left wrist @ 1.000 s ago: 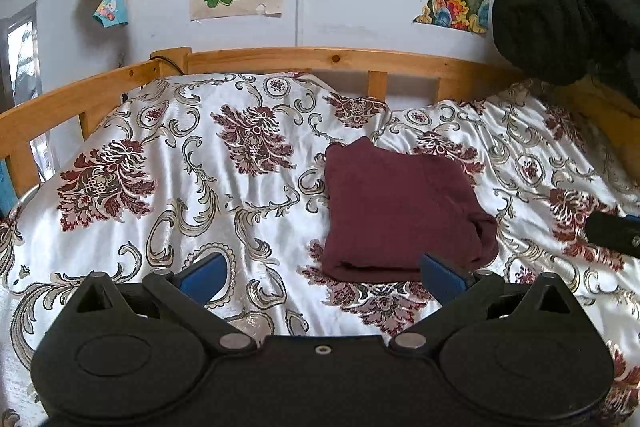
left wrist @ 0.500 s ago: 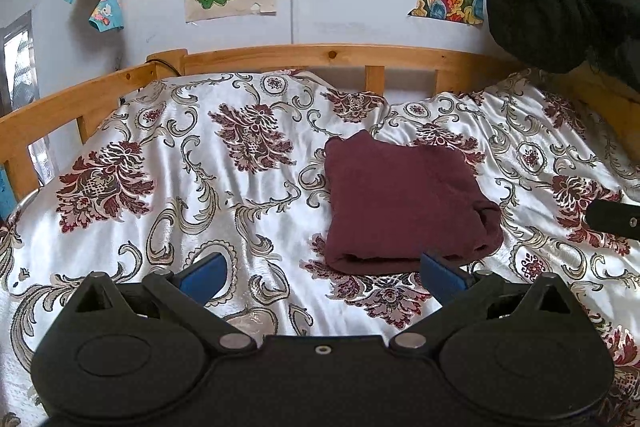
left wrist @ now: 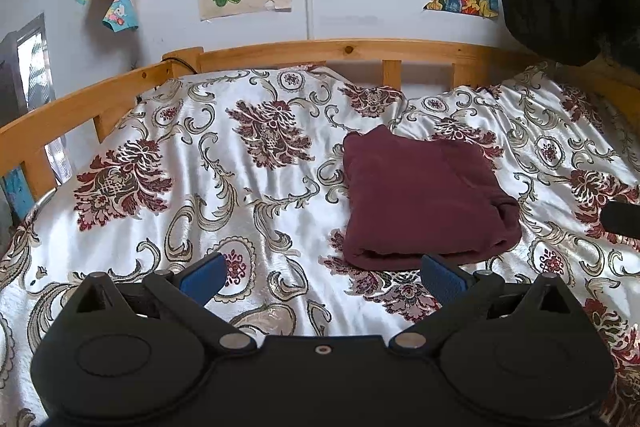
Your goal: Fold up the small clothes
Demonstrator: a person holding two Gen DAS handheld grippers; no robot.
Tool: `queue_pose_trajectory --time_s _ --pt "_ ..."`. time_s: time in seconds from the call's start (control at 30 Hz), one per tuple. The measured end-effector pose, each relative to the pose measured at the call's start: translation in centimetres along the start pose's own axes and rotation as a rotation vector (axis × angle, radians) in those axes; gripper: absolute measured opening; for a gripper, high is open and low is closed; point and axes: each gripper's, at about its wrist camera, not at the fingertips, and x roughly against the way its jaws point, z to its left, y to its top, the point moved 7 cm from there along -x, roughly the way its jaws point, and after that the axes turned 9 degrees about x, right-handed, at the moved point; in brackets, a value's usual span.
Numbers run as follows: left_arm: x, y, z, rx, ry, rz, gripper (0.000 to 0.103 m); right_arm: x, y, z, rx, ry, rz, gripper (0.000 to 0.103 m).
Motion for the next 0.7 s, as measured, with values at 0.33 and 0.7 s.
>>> queue_pose_trajectory --time_s 0.33,0.7 --pt "-0.17 -0.26 -0.11 -0.005 -0.002 0.015 0.102 -0.07 -0.08 -0.14 -0.003 -0.001 0.006 0.103" --pt "-0.20 -0.40 -0.08 -0.004 -0.002 0.022 0.102 -0.25 -0.33 -0.18 -0.009 -0.003 0.015 0.103"
